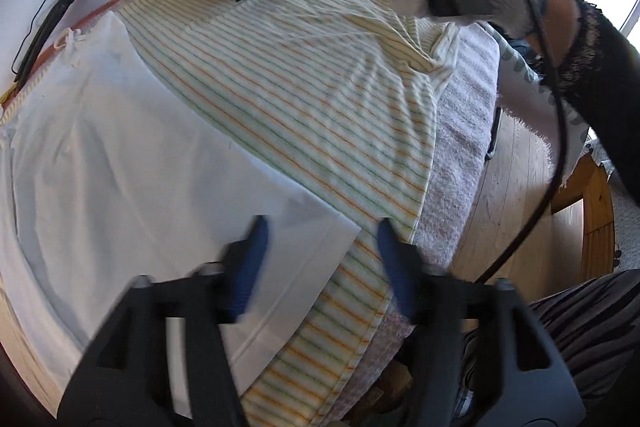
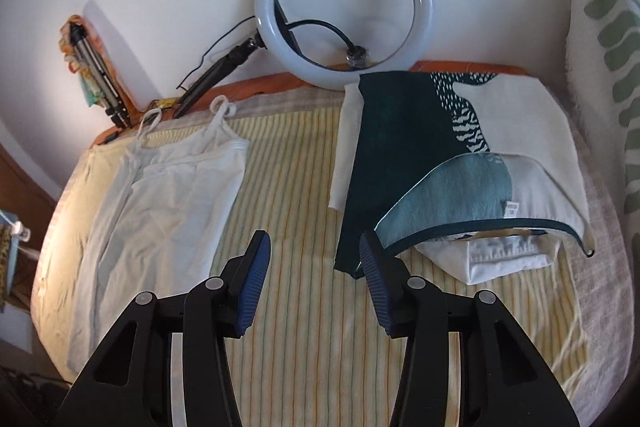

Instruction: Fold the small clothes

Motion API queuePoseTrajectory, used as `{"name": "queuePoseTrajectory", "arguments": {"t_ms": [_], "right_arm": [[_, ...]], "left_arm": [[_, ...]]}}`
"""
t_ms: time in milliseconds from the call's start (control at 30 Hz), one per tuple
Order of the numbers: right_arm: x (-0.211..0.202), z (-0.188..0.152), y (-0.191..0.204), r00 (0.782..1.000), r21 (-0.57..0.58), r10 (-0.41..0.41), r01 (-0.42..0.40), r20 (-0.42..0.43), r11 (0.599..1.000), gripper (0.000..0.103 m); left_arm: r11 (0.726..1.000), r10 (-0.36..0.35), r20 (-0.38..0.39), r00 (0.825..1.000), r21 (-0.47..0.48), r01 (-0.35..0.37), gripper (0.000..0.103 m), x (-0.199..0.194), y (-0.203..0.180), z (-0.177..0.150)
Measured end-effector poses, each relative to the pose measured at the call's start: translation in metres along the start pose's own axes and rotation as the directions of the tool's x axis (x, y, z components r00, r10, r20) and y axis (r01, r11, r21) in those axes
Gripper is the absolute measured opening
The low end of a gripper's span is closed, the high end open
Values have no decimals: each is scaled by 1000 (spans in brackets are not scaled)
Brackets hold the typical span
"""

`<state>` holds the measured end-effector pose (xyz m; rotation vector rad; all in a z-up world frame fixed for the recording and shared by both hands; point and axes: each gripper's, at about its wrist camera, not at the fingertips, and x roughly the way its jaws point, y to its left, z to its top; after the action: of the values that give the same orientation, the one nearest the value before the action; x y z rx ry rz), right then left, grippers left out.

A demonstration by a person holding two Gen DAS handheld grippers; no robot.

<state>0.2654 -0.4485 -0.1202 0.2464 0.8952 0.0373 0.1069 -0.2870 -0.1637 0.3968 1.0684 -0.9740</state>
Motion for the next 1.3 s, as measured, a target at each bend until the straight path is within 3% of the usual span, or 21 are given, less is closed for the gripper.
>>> {"name": "queuePoseTrajectory", "arguments": {"t_ms": [200,367,467,800,867,900,1033,1300], "right_arm": [[33,13,4,999,19,49,-48,-22,999,45],[65,29,13,991,30,123,-121,-46,992,45],[87,38,18,988,44,144,-141,-65,989,45],[148,58,52,986,21,136,-134,-101,991,43],[152,61,57,981,23,158,-157,-112,987,8],[152,62,59,979,29,168,-165,-119,986,6],[142,65,78,990,-38,102,-106,-95,994,4],[121,75,117,995,-82,83,-88,-63,993,3]], "left_arm": [[997,55,-7,998,50,-55,62,16,-12,6],[991,97,16,995,88,-98,13,23,-17,2],[994,76,40,996,75,-79,4,22,-16,-1],[998,-14,191,981,-65,27,3,-21,5,-17],[995,-28,206,978,-93,48,3,-26,11,-22],[992,-34,211,977,-108,58,3,-28,14,-25],[979,-66,227,972,-176,107,3,-30,28,-35],[959,-99,265,959,-232,163,3,-39,46,-56]]}}
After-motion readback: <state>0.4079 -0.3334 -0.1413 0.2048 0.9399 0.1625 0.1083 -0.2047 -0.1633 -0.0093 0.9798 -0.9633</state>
